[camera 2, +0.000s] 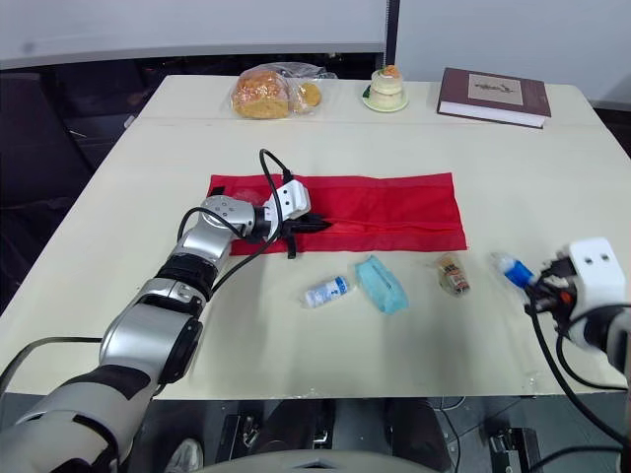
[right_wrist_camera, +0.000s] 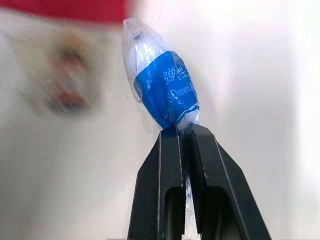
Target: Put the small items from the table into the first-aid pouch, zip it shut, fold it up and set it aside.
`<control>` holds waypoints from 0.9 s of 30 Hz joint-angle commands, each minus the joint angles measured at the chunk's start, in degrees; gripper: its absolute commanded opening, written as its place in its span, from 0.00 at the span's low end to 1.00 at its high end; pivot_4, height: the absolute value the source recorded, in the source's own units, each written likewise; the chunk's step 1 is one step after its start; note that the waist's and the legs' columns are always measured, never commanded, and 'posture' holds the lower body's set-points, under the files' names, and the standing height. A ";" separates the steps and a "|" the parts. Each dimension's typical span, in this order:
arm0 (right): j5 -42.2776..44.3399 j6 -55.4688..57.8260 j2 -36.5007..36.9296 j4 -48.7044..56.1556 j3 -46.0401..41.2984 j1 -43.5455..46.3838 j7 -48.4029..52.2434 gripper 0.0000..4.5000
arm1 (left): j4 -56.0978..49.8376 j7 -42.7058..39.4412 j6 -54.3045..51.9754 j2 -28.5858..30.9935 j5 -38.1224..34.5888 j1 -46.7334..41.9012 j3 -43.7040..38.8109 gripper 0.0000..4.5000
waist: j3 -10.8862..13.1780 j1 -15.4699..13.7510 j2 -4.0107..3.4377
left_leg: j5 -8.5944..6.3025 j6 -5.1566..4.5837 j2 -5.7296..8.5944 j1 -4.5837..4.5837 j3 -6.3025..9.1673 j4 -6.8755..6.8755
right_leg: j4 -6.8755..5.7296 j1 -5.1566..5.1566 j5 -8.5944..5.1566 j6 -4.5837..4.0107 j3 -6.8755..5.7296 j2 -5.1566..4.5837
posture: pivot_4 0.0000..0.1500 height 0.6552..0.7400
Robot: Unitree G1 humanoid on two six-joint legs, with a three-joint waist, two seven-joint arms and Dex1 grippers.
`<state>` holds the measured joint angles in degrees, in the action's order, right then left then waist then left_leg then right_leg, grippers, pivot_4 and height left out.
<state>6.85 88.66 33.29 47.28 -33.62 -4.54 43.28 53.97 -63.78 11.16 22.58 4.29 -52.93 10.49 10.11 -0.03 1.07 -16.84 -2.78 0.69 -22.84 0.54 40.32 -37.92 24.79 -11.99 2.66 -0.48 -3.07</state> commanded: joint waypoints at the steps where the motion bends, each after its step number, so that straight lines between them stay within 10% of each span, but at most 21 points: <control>1: 1.62 -1.22 -2.33 2.34 -1.36 -0.97 -2.06 0.08 | -0.68 -0.17 0.60 -0.18 -0.31 -0.28 -0.17 0.00 | 0.00 0.12 -0.01 | 0.00 0.00 0.00 0.01 -0.02 0.00 | 0.00 0.00 0.00 0.00 0.01 0.00 | 1.00 0.87; 9: 5.06 -26.50 1.86 -1.90 -3.46 -13.12 4.63 0.77 | -0.58 -0.54 0.46 -0.39 -0.19 -0.87 -0.01 0.00 | -0.01 -0.29 -0.02 | -0.01 -0.01 0.04 -0.02 0.00 0.00 | 0.07 -0.03 -0.01 0.02 -0.01 0.01 | 1.00 0.87; 21: 6.35 -47.83 4.06 -15.62 3.72 -16.99 4.85 0.77 | 0.12 -0.61 0.68 -1.31 -0.16 -1.88 0.21 0.00 | 0.00 -0.61 -0.01 | 0.00 -0.01 0.02 0.06 -0.05 0.00 | 0.08 -0.08 -0.02 0.03 0.03 0.04 | 1.00 0.87; 27: 7.56 -47.36 5.84 -16.46 4.26 -17.59 4.51 0.38 | 0.45 -0.90 0.65 -1.23 -0.38 -2.82 0.01 0.00 | 0.00 -0.76 -0.01 | 0.00 -0.01 0.02 0.05 -0.03 0.01 | 0.08 -0.08 -0.02 0.02 0.02 0.04 | 1.00 0.87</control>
<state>13.88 41.77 38.30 30.20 -27.98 -21.63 48.12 54.75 -64.41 11.16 21.38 4.35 -54.19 10.97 10.10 -0.79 1.06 -16.84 -2.79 0.71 -22.80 0.51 40.32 -37.84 24.71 -12.00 2.68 -0.45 -3.04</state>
